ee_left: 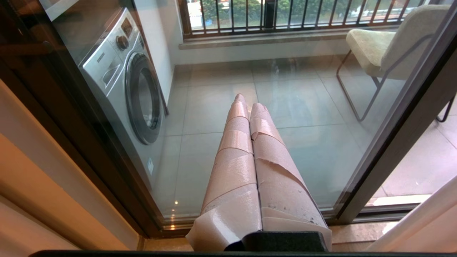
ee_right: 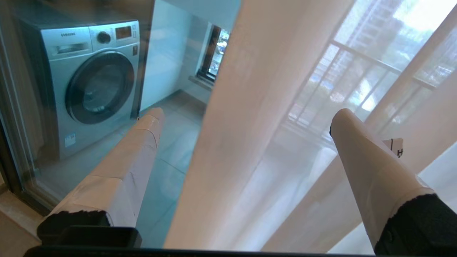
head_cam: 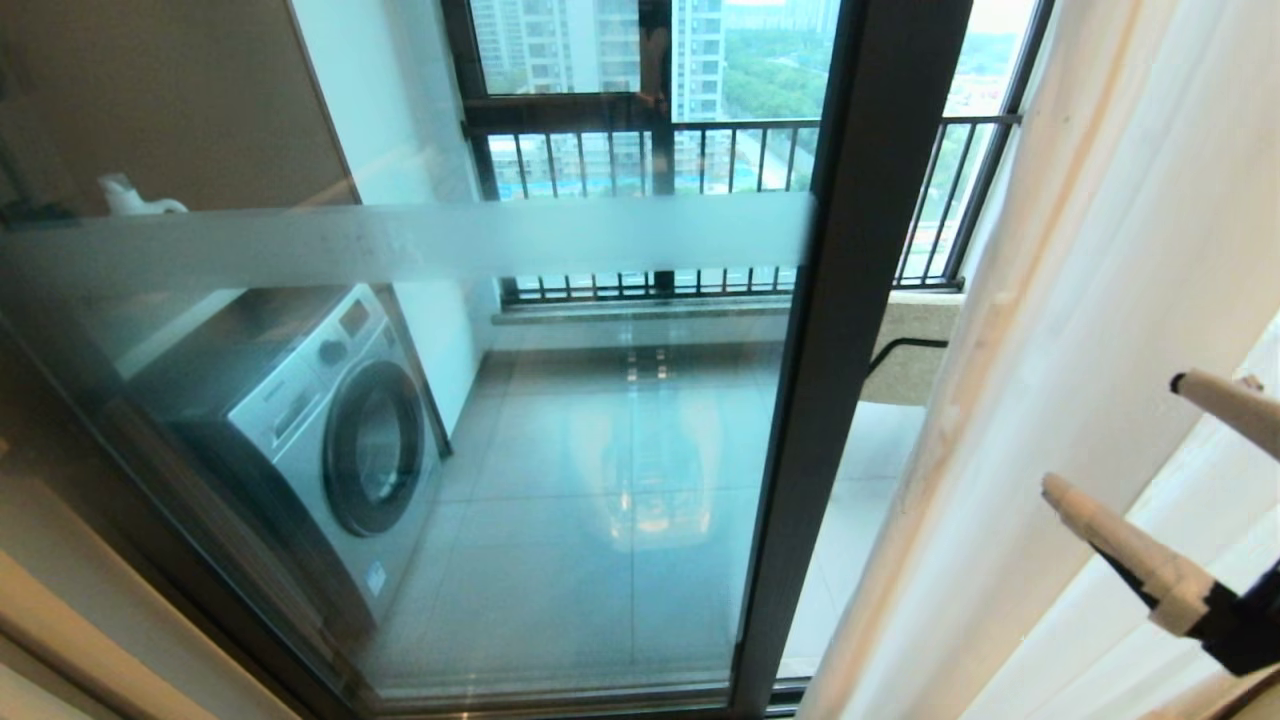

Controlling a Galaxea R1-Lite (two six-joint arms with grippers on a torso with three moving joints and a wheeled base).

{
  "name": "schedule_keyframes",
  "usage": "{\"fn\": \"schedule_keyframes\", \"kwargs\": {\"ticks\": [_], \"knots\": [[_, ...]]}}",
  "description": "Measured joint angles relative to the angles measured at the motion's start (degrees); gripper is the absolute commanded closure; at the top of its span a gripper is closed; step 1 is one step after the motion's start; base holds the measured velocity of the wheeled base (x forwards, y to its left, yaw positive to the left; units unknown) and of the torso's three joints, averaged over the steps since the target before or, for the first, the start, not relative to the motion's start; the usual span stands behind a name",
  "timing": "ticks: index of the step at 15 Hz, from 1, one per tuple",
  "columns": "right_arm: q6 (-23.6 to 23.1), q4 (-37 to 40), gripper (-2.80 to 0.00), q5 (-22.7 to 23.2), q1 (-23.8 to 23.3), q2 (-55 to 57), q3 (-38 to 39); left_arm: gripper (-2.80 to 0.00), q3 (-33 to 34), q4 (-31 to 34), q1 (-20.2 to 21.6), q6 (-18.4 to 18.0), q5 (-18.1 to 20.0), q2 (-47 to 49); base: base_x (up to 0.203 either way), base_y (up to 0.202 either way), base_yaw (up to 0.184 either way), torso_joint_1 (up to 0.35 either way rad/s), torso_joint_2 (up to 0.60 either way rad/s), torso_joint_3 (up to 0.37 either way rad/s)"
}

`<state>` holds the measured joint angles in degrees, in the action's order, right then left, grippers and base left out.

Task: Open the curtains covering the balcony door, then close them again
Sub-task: Close the inner curtains on both sides

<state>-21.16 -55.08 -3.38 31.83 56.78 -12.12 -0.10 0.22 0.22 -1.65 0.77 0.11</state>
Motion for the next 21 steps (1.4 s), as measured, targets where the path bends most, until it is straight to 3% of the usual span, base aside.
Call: {"fn": "schedule_keyframes", "kwargs": {"ticks": [4,5,6,14,17,21], "knots": [[-0.22,4.0,-2.8,-0.21,-0.11,-4.39,0.98,0.0,0.0,0.0,0.0,-0.01,0.02,0.0,0.0,0.0,0.0,0.0,0.0,0.0],[-0.25,5.02,-2.52,-0.2,-0.11,-5.51,1.32,0.0,0.0,0.0,0.02,-0.02,0.01,0.0,0.0,0.0,0.0,0.0,0.0,0.0],[-0.38,6.13,0.0,-0.15,-0.11,-6.58,1.72,0.0,0.0,0.0,0.0,-0.01,0.0,0.0,0.0,0.0,0.0,0.0,0.0,0.0],[-0.42,13.65,0.0,-0.62,-0.36,-15.73,3.93,0.0,0.0,0.0,0.02,0.0,-0.01,0.0,0.0,0.0,0.0,0.0,0.0,0.0],[0.57,15.13,0.0,-5.27,-1.19,-17.94,5.88,0.0,0.0,-0.04,0.02,-0.01,0.0,0.0,0.0,0.0,0.0,0.0,0.0,0.0],[2.21,18.95,0.0,-7.26,-4.32,-19.02,7.52,0.0,0.0,0.0,0.02,-0.02,-0.01,0.0,0.0,0.0,0.0,0.0,0.0,0.0]]}}
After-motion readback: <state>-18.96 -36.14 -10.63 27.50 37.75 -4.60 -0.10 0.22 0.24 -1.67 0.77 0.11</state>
